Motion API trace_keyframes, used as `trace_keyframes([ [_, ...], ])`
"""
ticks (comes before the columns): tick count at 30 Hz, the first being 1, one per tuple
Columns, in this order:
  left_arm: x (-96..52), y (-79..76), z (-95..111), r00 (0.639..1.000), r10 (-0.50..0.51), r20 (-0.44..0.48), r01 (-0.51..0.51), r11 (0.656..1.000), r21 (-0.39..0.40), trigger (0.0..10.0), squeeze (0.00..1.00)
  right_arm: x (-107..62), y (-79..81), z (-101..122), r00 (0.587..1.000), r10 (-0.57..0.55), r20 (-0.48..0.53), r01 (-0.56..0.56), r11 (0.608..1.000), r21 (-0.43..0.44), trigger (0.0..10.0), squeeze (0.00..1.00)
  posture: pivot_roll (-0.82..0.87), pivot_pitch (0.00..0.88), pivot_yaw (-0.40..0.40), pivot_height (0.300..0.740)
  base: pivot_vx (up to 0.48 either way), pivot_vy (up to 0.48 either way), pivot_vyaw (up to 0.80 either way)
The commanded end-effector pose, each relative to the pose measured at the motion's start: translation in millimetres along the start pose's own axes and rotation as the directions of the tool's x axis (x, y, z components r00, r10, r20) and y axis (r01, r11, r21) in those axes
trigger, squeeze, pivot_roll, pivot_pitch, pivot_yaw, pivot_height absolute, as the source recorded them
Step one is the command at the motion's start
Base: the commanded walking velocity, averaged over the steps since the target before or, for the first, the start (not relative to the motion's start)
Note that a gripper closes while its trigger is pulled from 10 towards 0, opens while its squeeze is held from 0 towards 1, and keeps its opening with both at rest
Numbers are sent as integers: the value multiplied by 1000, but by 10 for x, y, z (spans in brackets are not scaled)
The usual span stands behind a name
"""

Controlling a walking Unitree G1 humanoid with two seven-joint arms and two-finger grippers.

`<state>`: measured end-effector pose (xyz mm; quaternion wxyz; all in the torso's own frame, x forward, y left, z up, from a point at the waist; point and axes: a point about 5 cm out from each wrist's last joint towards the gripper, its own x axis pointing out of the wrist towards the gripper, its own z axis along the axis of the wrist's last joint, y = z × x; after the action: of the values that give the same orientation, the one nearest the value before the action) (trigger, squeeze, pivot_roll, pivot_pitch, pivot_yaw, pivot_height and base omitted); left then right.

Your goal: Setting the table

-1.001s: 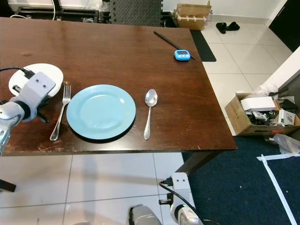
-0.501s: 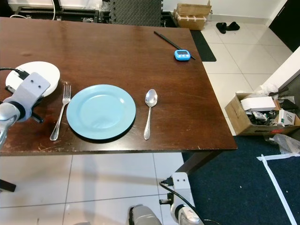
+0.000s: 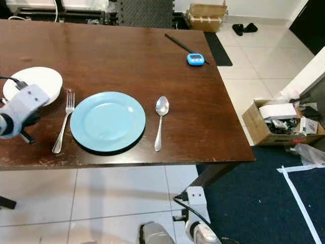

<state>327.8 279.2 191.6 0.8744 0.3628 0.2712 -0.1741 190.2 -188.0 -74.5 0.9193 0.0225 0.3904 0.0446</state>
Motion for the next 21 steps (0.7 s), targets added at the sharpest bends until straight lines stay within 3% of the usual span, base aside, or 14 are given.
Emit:
trace_keyframes([
  [1,-51,-58,9,998,-70,6,70,998,-9,0,0,-26,-29,-65,1000,-9,-17,10,1000,13,10000,0,45,80,-14,740,0,0,0],
  [3,-117,-56,54,994,-105,29,106,994,-15,0,0,-24,-25,-62,1000,-8,-16,8,1000,13,10000,0,45,80,-14,740,0,0,0],
  [4,-193,-46,136,984,-153,94,158,986,-46,0,0,-19,-20,-53,1000,-7,-15,7,1000,12,10000,0,51,75,-18,740,0,0,0],
  [6,-245,-39,192,973,-184,141,194,979,-63,0,0,-16,-17,-47,1000,-6,-14,6,1000,12,10000,0,51,75,-18,740,0,0,0],
  [7,-305,-30,271,951,-218,221,245,964,-103,0,0,-12,-13,-39,1000,-5,-14,5,1000,12,10000,0,51,75,-18,740,0,0,0],
  [9,-448,-73,416,840,-343,421,406,911,-67,0,0,-2,-5,-18,1000,-2,-11,2,1000,11,10000,0,60,76,-18,740,0,0,0],
  [10,-448,-73,416,840,-343,421,406,911,-67,0,0,-2,-5,-18,1000,-2,-11,2,1000,11,10000,0,60,76,-18,740,0,0,0],
  [12,-535,-152,459,748,-436,501,518,855,-30,0,0,2,-1,-7,1000,-1,-9,1,1000,11,10000,0,60,76,-18,740,0,0,0],
  [14,-577,-276,458,690,-516,508,609,793,-22,0,0,3,-1,-5,1000,0,-9,0,1000,10,10000,0,63,77,-21,740,0,0,0],
  [15,-577,-276,458,690,-516,508,609,793,-22,0,0,3,-1,-5,1000,0,-9,0,1000,10,10000,0,63,77,-21,740,0,0,0],
  [16,-579,-364,442,662,-561,496,652,758,-12,0,0,3,1,-6,1000,1,-9,0,1000,11,10000,0,63,77,-21,740,0,0,0],
  [17,-579,-364,442,662,-561,496,652,758,-12,0,0,3,1,-6,1000,1,-9,0,1000,11,10000,0,63,77,-21,740,0,0,0],
  [21,-474,-900,310,522,-732,439,822,568,-30,0,0,1,13,-20,1000,2,-11,-1,1000,16,10000,0,61,77,-13,740,0,0,0],
])
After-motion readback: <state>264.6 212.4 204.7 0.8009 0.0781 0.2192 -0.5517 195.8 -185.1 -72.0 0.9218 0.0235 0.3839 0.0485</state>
